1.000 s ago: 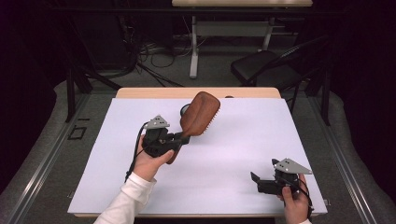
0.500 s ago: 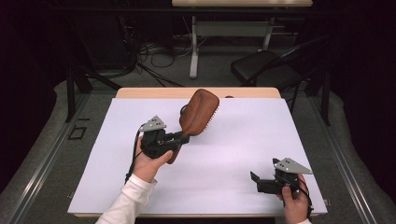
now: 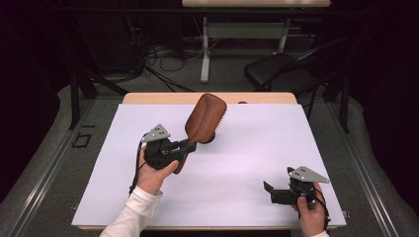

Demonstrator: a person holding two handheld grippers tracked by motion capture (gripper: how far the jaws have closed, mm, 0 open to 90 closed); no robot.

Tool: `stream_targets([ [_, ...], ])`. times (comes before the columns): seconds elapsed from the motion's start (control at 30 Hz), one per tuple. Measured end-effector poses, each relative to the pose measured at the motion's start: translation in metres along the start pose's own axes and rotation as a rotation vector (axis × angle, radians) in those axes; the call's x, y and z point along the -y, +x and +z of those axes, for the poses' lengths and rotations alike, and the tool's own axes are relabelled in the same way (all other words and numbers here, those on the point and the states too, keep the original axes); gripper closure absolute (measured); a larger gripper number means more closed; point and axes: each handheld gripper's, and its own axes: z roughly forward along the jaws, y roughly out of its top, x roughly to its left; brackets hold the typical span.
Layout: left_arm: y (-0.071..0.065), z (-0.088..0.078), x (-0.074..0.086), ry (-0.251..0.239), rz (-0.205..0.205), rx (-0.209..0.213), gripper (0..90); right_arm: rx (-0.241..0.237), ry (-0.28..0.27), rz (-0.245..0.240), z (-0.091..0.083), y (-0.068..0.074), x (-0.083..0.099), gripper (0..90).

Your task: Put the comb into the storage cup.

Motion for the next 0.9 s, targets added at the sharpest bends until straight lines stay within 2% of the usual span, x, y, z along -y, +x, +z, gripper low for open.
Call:
stream_targets([
  [0.3,0.0,-0.002,0.001,-0.017,0.001,0.005,73.0,-0.031,-0.004,0.005,0.003,0.004,-0.004,0.0],
  [0.53,-0.002,-0.001,0.002,-0.017,0.004,0.01,73.0,-0.031,0.012,0.012,0.005,0.01,-0.01,0.0],
  [0.63,-0.003,0.0,0.002,-0.021,0.005,0.01,73.0,-0.046,0.02,0.037,0.007,0.011,-0.012,0.0],
  [0.77,-0.003,0.001,0.003,-0.02,0.005,0.015,73.1,-0.062,0.004,0.064,0.008,0.011,-0.013,0.0],
  [0.9,-0.003,0.002,0.004,-0.019,0.003,0.016,73.0,-0.076,0.021,0.084,0.008,0.008,-0.013,1.6],
])
